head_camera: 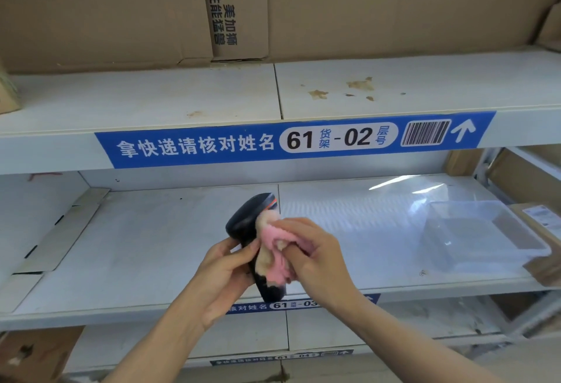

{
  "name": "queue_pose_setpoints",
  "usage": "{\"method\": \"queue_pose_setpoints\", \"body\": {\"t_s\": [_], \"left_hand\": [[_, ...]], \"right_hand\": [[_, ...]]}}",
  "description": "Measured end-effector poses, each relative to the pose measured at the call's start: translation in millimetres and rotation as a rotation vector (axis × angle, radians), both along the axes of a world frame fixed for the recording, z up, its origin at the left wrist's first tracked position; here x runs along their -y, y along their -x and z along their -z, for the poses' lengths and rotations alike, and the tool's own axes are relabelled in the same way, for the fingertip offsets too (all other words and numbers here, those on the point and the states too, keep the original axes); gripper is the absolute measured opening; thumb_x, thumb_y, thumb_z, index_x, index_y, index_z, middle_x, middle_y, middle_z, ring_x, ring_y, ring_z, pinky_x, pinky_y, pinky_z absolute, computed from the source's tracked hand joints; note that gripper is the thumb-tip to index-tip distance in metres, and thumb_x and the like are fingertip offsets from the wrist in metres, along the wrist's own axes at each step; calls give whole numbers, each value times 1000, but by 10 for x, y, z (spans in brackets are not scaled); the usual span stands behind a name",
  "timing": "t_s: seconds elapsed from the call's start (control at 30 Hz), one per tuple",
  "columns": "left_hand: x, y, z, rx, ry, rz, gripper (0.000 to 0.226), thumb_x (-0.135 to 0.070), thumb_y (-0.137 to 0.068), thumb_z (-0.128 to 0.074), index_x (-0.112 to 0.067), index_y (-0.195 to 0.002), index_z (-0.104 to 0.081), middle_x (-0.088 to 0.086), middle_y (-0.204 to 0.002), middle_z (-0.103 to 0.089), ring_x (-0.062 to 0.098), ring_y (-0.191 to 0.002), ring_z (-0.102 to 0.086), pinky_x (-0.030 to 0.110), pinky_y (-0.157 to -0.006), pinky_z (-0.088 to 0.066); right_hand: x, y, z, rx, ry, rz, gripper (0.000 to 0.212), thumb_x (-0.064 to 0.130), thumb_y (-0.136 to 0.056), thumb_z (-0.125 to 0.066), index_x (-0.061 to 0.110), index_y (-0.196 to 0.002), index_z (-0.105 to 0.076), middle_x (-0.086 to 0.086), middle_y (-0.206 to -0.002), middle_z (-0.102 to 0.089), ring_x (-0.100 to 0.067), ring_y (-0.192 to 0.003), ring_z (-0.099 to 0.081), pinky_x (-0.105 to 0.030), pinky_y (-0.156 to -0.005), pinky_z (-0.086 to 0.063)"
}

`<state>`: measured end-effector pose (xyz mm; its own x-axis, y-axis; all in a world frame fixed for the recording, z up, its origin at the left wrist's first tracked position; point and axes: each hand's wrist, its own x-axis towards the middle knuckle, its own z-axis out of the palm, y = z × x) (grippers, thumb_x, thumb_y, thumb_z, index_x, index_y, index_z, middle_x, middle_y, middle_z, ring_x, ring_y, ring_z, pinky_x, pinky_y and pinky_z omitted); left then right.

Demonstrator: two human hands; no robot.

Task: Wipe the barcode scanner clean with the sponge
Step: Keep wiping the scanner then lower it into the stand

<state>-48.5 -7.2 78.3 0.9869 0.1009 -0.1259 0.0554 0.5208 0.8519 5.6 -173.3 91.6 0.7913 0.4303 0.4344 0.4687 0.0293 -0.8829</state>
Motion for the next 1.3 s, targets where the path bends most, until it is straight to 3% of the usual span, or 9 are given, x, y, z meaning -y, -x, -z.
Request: {"method": "queue_pose_setpoints", "body": {"t_s": [0.17,0.27,0.43,0.63,0.73,0.9,1.0,1.2,1.3], "left_hand": [[-79,26,-69,-10,-19,-60,36,-10,-78,-64,1,-112,-65,24,-113,-69,33,-107,-67,43,-74,-60],[-97,38,-74,-43,28,-73,40,-10,-79,-64,2,-117,-60,26,-114,-68,34,-108,-66,43,-75,-60],[-12,-26,-121,-33,17,-48,39,-16,-81,-63,8,-112,-62,23,-106,-71,35,-95,-70,46,-73,-59],[26,-57,-177,-36,63,-183,45,-13,-81,-61,8,-121,-53,31,-116,-66,35,-109,-65,52,-88,-54],[3,-33,-188,-82,126,-289,34,-10,-91,-54,10,-119,-55,32,-117,-64,36,-103,-68,51,-85,-52],[31,-34,-230,-175,248,-315,33,-17,-97,-49,8,-118,-56,32,-116,-65,33,-97,-71,43,-66,-60],[87,-40,-278,-181,292,-220,36,-22,-99,-46,5,-121,-54,30,-114,-66,34,-99,-70,46,-72,-60],[79,-40,-321,-139,384,-248,31,-18,-100,-43,9,-111,-54,34,-93,-71,38,-85,-72,50,-72,-56],[77,-26,-285,-128,475,-238,29,-15,-100,-42,8,-113,-55,31,-99,-70,38,-85,-73,47,-60,-61]], "right_hand": [[178,-1,173,-52,283,-128,42,-15,-79,-49,14,-94,-74,3,-93,-67,-13,-84,-66,-28,-71,-55],[263,25,170,170,386,-103,47,-15,-73,-50,17,-95,-76,5,-98,-63,-13,-94,-60,-27,-80,-49],[132,136,40,541,165,118,41,-6,-78,-53,20,-106,-70,1,-110,-58,-26,-92,-53,-26,-81,-44],[219,245,179,799,490,-72,45,-11,-73,-43,14,-101,-68,-2,-119,-56,-24,-92,-39,-15,-86,-28],[396,182,251,873,607,-55,42,-7,-74,-46,15,-100,-69,-3,-114,-59,-23,-91,-39,-19,-78,-37],[372,175,257,1034,398,181,42,-10,-90,-33,6,-98,-71,-10,-115,-50,-29,-99,-40,-25,-88,-35],[248,195,264,1169,328,181,27,-3,-94,-45,5,-105,-68,-14,-114,-56,-32,-105,-48,-36,-86,-45],[297,13,327,1054,393,262,49,-9,-90,-28,4,-104,-72,-11,-117,-52,-28,-103,-45,-23,-92,-35],[333,9,324,970,381,349,49,-16,-79,-39,7,-108,-72,-9,-119,-47,-30,-96,-42,-24,-84,-38]]}}
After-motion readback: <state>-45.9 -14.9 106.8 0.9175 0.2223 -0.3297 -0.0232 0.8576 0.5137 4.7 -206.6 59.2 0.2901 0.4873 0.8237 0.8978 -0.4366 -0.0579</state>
